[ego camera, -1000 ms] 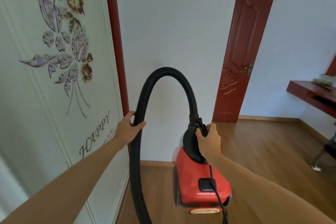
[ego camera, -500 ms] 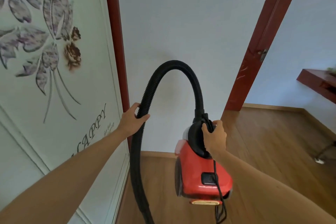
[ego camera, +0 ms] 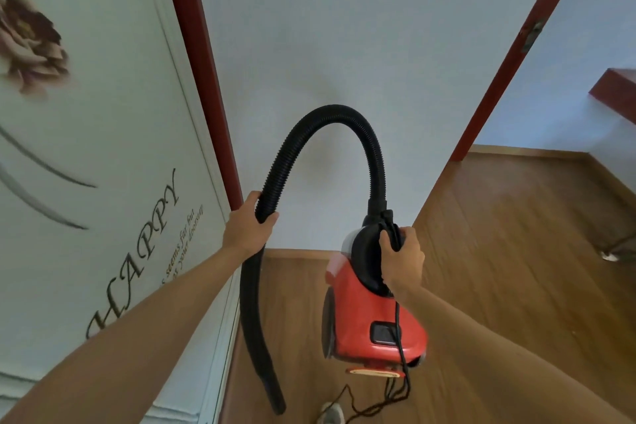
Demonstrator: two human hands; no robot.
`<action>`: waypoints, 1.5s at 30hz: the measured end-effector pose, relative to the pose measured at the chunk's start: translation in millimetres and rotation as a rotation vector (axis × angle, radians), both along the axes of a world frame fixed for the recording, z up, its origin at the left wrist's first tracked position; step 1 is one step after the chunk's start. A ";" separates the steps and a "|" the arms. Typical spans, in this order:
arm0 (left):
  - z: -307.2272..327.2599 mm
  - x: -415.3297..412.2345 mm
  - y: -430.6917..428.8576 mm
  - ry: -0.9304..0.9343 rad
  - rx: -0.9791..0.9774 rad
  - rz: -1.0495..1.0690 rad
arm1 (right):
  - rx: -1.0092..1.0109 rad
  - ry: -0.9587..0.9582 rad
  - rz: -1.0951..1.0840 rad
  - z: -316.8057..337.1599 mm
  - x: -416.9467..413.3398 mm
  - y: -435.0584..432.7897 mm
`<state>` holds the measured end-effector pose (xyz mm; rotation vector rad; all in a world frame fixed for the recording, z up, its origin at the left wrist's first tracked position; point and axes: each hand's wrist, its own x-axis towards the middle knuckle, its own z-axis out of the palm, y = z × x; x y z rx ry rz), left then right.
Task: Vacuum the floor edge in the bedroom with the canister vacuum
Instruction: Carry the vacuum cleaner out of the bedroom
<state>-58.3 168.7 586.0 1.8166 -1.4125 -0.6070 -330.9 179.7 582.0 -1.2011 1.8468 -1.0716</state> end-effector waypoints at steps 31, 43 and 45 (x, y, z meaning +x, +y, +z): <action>-317.7 28.2 -147.5 -0.066 0.364 0.180 | 0.314 0.101 0.236 -304.9 19.3 -145.2; -465.1 34.7 -170.9 -0.040 0.472 0.074 | 0.350 0.075 0.127 -439.0 50.1 -190.9; -487.9 37.3 -173.6 -0.014 0.482 0.061 | 0.337 0.072 0.113 -462.8 56.2 -198.8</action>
